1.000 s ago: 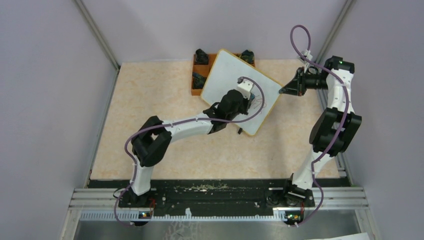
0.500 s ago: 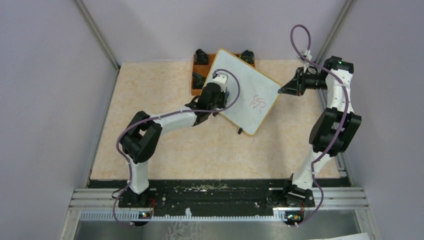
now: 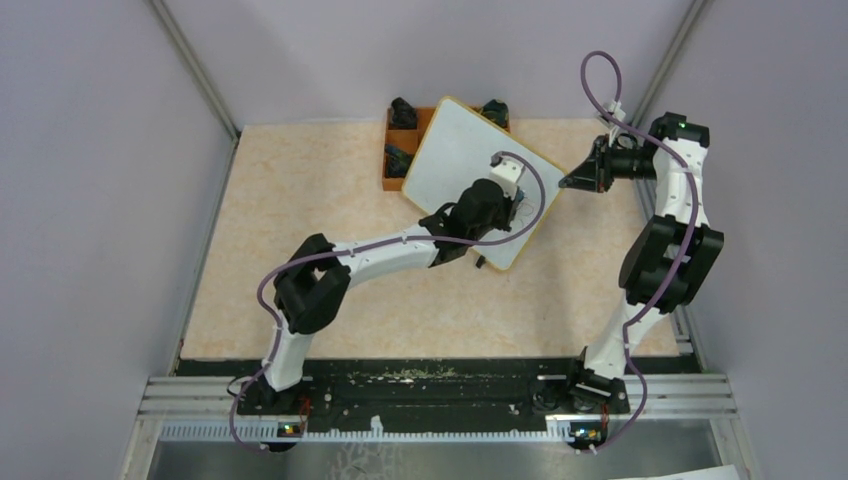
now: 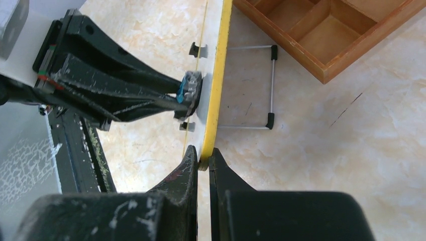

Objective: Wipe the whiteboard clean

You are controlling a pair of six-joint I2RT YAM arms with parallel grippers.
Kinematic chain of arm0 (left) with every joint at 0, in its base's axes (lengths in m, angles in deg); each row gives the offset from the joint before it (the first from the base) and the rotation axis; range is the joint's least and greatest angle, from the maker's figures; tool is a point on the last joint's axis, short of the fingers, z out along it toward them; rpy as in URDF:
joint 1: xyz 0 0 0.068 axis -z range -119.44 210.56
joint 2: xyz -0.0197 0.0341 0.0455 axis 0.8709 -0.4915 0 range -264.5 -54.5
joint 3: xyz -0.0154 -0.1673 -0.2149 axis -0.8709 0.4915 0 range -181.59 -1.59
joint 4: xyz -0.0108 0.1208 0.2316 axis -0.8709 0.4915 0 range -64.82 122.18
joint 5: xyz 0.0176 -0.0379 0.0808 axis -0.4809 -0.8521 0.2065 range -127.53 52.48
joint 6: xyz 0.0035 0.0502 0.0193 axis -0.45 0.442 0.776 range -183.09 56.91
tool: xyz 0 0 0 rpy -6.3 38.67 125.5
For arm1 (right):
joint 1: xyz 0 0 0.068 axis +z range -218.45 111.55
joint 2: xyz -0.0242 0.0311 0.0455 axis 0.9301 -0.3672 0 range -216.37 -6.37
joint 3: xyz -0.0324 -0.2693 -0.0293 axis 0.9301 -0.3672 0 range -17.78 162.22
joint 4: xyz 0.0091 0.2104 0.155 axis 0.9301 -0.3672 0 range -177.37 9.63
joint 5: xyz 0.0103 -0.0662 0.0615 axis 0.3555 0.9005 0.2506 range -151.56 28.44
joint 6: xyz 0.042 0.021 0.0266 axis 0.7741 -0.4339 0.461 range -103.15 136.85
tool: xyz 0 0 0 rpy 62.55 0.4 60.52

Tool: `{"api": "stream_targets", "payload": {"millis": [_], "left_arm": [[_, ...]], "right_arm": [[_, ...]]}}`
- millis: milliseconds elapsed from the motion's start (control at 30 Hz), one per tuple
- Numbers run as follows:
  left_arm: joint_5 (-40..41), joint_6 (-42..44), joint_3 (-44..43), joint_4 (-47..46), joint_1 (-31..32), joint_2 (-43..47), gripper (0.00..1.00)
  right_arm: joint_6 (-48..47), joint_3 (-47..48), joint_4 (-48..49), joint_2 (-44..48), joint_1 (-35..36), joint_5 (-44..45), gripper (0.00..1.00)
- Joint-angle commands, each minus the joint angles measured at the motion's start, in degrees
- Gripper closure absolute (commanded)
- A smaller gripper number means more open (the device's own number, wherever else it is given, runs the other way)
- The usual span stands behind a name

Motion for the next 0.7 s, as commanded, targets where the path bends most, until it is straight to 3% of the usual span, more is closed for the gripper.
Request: {"api": "stream_targets", "payload": {"millis": [0, 167, 467, 667], "left_arm": [[-4.2, -1.1, -1.2, -0.6, 2.6, -4.0, 1.00], [-0.7, 0.2, 2.9, -0.8, 0.1, -0.8, 1.00], [-0.6, -1.0, 11.0, -1.1, -10.0, 6.7, 1.00], [-3.5, -1.3, 7.4, 0.0, -9.2, 5.2, 1.00]], "right_arm": [[-4.6, -1.6, -4.0, 0.6, 3.1, 2.9, 1.00], [-4.8, -2.0, -3.8, 0.6, 3.1, 3.2, 1.00], [-4.9, -2.0, -4.0, 0.8, 3.1, 2.8, 1.00], [-4.8, -2.0, -3.9, 0.6, 3.1, 2.5, 1.00]]}}
